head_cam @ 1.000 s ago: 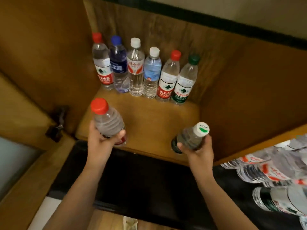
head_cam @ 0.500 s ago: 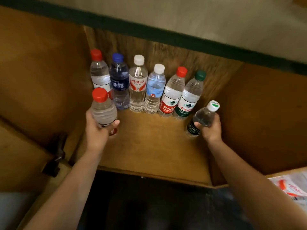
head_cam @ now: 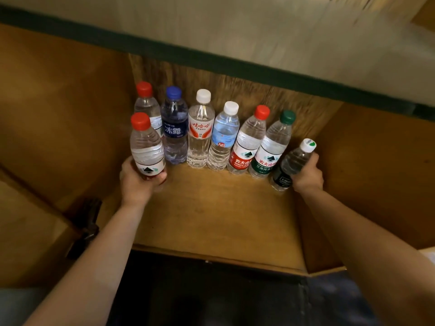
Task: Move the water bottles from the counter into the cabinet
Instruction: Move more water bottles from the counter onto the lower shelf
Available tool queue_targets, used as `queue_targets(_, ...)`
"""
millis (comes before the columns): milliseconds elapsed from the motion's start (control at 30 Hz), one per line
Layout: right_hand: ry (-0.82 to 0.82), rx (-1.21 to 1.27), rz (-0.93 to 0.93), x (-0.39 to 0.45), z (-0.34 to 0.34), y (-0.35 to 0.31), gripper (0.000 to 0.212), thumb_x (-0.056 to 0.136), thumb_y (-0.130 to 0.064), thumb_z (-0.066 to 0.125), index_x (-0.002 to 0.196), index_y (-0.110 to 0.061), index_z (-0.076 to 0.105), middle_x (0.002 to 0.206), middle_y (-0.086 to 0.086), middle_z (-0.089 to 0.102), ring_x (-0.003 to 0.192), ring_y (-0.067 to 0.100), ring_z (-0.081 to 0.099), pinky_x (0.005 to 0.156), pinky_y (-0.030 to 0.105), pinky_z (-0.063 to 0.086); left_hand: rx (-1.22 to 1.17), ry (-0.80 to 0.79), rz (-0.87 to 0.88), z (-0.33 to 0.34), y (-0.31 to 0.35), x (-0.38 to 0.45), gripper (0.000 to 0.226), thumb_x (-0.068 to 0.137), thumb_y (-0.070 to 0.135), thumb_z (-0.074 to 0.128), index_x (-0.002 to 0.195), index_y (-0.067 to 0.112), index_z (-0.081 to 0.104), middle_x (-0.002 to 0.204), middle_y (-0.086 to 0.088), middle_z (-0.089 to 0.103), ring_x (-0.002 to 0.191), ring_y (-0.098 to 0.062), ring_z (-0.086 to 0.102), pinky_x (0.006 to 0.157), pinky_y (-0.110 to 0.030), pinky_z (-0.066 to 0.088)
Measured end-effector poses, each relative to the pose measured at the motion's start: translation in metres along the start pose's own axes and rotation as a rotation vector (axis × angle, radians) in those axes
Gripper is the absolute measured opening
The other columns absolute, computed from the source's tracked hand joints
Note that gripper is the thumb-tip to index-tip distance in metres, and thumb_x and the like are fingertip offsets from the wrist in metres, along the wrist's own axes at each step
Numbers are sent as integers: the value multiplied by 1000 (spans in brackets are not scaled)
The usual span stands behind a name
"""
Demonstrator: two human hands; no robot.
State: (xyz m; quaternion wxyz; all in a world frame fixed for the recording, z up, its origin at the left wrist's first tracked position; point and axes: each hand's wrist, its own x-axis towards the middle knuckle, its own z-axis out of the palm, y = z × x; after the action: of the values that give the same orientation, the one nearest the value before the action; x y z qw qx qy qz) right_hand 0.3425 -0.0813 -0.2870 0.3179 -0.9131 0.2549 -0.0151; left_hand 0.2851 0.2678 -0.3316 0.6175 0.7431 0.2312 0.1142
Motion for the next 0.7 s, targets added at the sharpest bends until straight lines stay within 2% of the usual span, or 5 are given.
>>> queue_targets(233,74,220,70,1,11,-9,70,82,-18,65,138,-26,23,130,19,51,116,40,51,95,48,44,-74,-21,-269,10,-20,-35,62,81,11,68,136,14,40,140,-8,47,128,-28,43,108,-44,33)
queue_targets(367,97,227,64,11,17,-11,71,83,-15,65,139,-27,24,132,18,51,119,40,49,95,49,42,-742,-25,-707,14,0,-33,56,90,30,55,139,15,32,140,-14,41,125,-36,44,102,-50,40)
queue_targets(500,100,214,61,18,19,-13,73,82,-14,65,140,-29,23,132,20,49,121,42,47,98,52,41,-1345,-9,-748,12,7,-15,54,95,41,39,141,12,31,145,-27,32,131,-46,34,104,-57,35)
queue_targets(600,103,192,56,22,19,-13,74,81,-12,67,140,-28,24,132,20,50,120,42,48,98,51,41,-1488,117,-750,16,11,6,32,96,25,44,128,22,50,148,-25,28,136,-49,20,100,-54,42)
queue_targets(700,100,186,50,23,18,-10,73,81,-12,67,138,-28,25,130,21,51,119,42,49,97,50,42,-1485,147,-776,18,19,23,24,93,25,50,113,17,59,146,-23,33,136,-44,26,93,-50,48)
